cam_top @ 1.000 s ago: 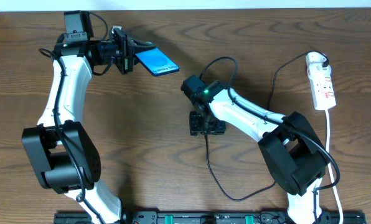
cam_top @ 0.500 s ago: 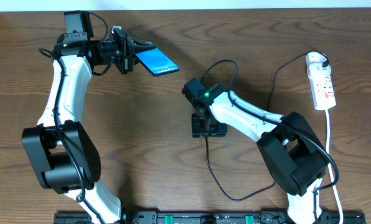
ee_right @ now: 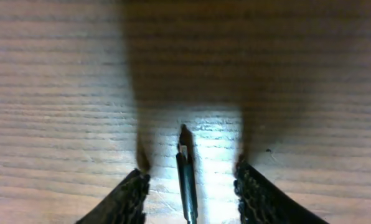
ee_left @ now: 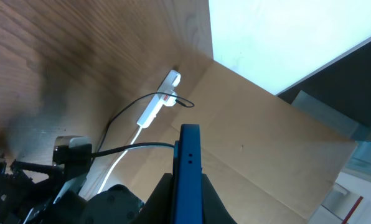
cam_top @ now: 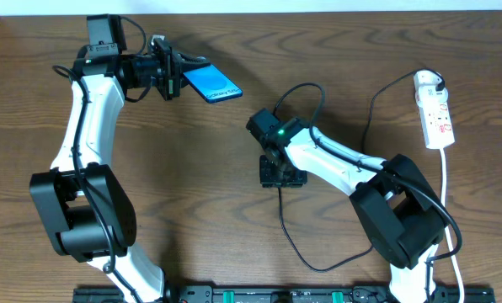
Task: Plug charger to phone and switch on socket
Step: 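Lower the right gripper and pinch the cable's USB-C plug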
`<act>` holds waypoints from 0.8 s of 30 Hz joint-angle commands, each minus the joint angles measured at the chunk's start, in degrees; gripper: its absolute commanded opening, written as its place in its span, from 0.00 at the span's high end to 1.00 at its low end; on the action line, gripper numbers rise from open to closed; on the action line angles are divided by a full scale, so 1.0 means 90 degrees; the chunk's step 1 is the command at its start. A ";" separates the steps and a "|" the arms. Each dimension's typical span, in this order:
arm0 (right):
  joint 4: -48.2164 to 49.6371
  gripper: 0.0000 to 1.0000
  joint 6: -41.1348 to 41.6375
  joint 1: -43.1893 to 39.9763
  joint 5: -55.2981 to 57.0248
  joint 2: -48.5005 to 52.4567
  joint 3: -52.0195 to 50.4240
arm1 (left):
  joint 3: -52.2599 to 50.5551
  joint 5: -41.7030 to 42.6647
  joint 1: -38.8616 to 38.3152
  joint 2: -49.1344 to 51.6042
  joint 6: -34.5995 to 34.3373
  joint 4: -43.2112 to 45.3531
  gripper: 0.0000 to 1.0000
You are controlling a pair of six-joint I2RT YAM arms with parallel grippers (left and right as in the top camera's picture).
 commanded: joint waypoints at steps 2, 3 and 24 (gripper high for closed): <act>-0.0153 0.60 0.0058 0.0124 -0.0398 0.0129 -0.0177 | 0.0034 0.0274 0.0027 -0.0083 0.0041 -0.0002 0.93; -0.0163 0.60 0.0058 0.0126 -0.0408 0.0129 -0.0177 | 0.0034 0.0274 0.0027 -0.0083 0.0041 -0.0010 0.92; 0.0143 0.99 0.0032 -0.0187 -0.0505 0.0129 -0.0175 | 0.0034 0.0272 0.0027 -0.0083 0.0041 -0.0087 0.93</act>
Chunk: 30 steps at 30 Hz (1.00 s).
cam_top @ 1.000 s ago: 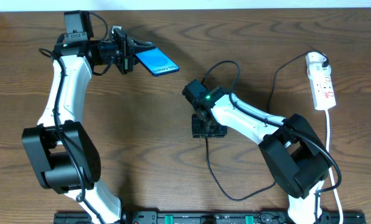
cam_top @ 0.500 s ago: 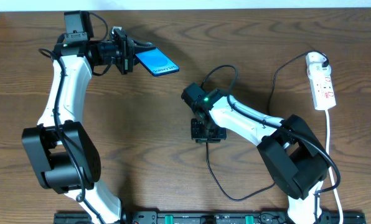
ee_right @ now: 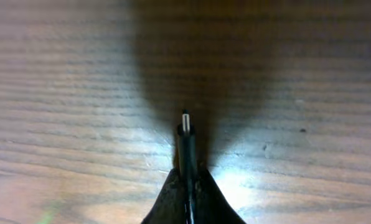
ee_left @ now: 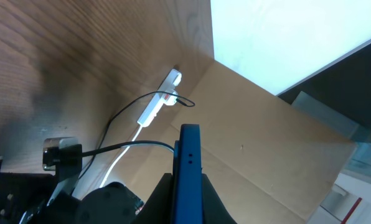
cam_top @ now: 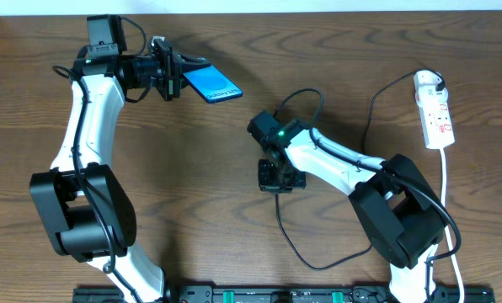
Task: Plug charger to phone and switch on socket
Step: 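Lower the right gripper and pinch the cable's USB-C plug, then lift the plug with the right gripper toward the phone's bottom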
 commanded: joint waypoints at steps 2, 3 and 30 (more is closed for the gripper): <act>0.0291 0.99 -0.0056 -0.0277 0.0070 0.0129 -0.0070 | 0.0034 0.0272 0.0029 -0.0083 0.0039 -0.0015 0.93; 0.0347 0.99 -0.0138 -0.0440 -0.0002 0.0126 -0.0007 | 0.0034 0.0272 0.0029 -0.0083 0.0039 -0.0015 0.93; 0.3781 0.99 -0.2390 -0.2888 -0.8655 0.0126 0.0685 | 0.0034 0.0228 0.0027 -0.0083 0.0270 0.3196 0.92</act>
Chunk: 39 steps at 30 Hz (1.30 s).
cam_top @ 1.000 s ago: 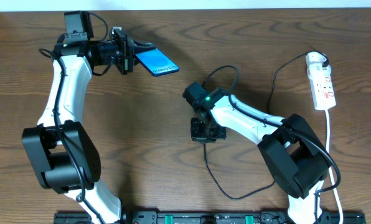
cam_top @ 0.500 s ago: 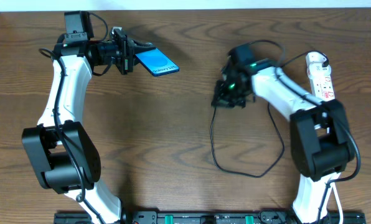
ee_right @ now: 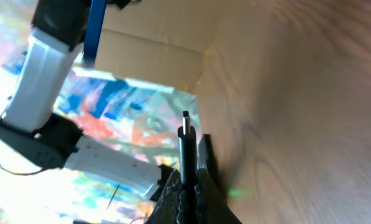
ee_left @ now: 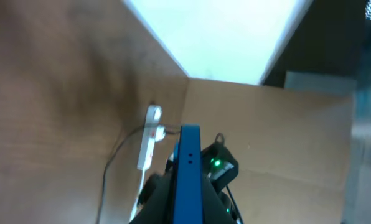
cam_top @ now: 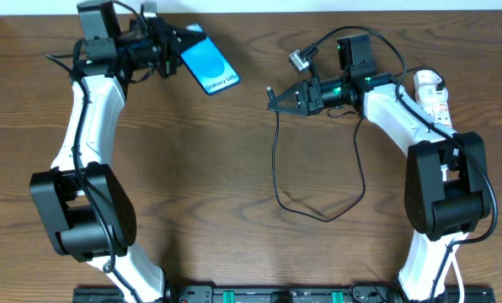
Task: Plug charger to phone and switch on socket
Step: 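Lift the plug with the right gripper toward the phone's bottom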
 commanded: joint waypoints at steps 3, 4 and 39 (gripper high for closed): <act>0.0121 0.99 -0.0090 0.0138 -0.0461 0.0029 0.0063 | 0.0095 0.0250 0.0027 -0.0085 0.0044 0.0891 0.93; 0.0131 0.99 -0.0090 0.0185 -0.0459 0.0029 0.0063 | 0.0095 0.0248 0.0027 -0.0085 0.0044 0.1032 0.93; 0.4075 0.99 0.3031 0.0891 -0.0459 0.0029 0.0063 | 0.0095 0.0415 -0.0296 -0.0085 0.0362 0.2472 0.93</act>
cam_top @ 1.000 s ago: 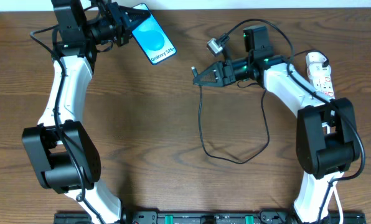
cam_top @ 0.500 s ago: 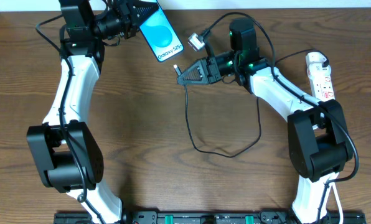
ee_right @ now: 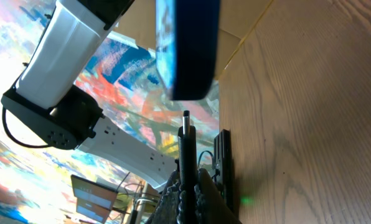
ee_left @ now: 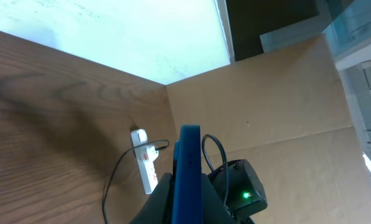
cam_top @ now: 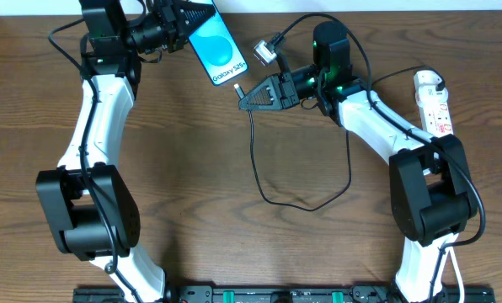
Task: Plug charger to phone and switch on socket
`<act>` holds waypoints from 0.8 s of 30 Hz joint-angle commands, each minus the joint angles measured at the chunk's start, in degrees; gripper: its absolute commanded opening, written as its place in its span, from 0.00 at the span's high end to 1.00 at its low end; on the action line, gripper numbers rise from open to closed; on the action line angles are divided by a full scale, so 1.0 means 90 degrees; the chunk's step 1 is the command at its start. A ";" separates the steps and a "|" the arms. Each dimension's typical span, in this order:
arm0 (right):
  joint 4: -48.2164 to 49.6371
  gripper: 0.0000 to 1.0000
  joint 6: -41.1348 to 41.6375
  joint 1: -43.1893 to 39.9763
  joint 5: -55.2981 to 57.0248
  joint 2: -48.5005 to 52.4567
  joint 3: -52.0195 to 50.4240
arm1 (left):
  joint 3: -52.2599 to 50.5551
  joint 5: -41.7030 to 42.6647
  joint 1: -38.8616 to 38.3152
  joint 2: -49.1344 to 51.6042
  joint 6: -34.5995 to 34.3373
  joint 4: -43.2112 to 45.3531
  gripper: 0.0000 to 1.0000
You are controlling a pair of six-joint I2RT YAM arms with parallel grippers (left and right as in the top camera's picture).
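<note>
My left gripper [cam_top: 177, 18] is shut on a blue phone [cam_top: 218, 52], held high near the table's back edge with its lower end toward the right arm. In the left wrist view the phone [ee_left: 189, 168] shows edge-on between the jaws. My right gripper [cam_top: 253, 98] is shut on the black charger plug [ee_right: 185, 146], whose metal tip [cam_top: 239, 87] sits just below and right of the phone's lower end. In the right wrist view the phone's end [ee_right: 187, 46] is directly ahead of the tip, a small gap apart. The white socket strip [cam_top: 435, 109] lies at the far right.
The black charger cable [cam_top: 272, 189] hangs in a loop from the plug down over the wooden table [cam_top: 192, 210] and back up toward the strip. A white cable [cam_top: 447, 181] runs from the strip down the right edge. Cardboard walls stand behind the table.
Both arms have come closer together. The phone has moved right and up toward the plug. The plug has moved left, and its tip now points at the phone's lower end, nearly touching.
At first my right gripper stood open over the plug lying mid-table while the left held the phone up at the back left. Then it was shut on the plug. Later it held the plug lifted at the back right, and now the plug tip is up against the phone's end.
</note>
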 commanded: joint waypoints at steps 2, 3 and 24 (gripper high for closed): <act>0.0095 0.99 0.0053 0.0036 -0.0085 0.0027 0.0063 | 0.0095 0.0155 0.0002 -0.0085 0.0175 0.0061 0.92; 0.0141 0.99 0.0053 0.0036 -0.0083 0.0027 0.0063 | 0.0095 0.0155 0.0002 -0.0085 0.0172 0.0061 0.93; 0.0563 0.99 0.0223 0.0036 -0.0083 0.0027 0.0063 | 0.0095 0.0175 -0.0194 -0.0085 0.0168 0.0036 0.93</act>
